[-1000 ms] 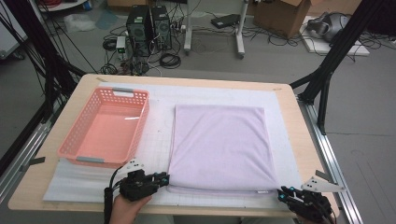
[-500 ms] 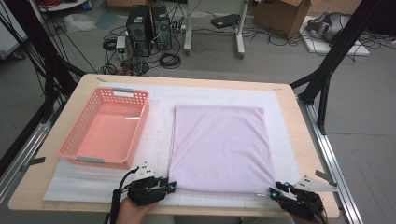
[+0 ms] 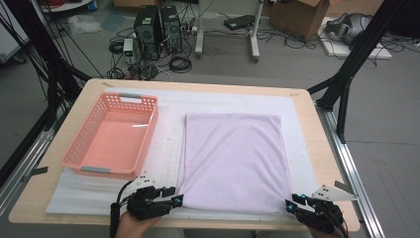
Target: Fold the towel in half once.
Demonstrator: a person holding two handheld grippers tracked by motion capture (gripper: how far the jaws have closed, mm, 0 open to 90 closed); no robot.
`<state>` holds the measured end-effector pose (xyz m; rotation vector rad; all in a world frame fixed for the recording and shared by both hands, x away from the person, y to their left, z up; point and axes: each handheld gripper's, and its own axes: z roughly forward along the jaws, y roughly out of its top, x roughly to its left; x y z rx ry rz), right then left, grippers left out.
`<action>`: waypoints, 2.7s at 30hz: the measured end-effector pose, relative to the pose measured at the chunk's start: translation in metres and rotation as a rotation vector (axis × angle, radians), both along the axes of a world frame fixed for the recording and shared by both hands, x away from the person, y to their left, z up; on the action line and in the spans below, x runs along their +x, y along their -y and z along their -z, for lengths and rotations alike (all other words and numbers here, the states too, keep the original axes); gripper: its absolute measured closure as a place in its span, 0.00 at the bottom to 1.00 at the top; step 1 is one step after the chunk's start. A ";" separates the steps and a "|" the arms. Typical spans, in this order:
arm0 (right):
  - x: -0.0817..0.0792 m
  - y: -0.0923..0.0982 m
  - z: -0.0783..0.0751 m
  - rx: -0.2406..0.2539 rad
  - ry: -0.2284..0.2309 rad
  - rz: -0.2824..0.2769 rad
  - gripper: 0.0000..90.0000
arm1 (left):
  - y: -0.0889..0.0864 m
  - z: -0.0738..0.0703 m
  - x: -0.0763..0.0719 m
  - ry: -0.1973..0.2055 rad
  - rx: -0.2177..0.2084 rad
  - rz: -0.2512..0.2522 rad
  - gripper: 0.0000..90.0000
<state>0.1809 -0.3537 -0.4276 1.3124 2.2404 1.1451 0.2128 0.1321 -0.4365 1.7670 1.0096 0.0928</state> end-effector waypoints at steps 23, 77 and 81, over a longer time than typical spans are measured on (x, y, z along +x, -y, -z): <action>0.089 -0.018 0.007 -0.130 0.061 0.139 0.96 | 0.036 0.000 0.081 -0.008 0.181 -0.181 0.93; 0.077 0.018 -0.004 0.013 0.082 0.046 0.60 | 0.029 -0.023 0.116 0.101 0.069 -0.090 0.52; 0.101 0.015 -0.004 0.029 0.085 0.039 0.60 | 0.031 -0.024 0.145 0.093 0.056 -0.127 0.52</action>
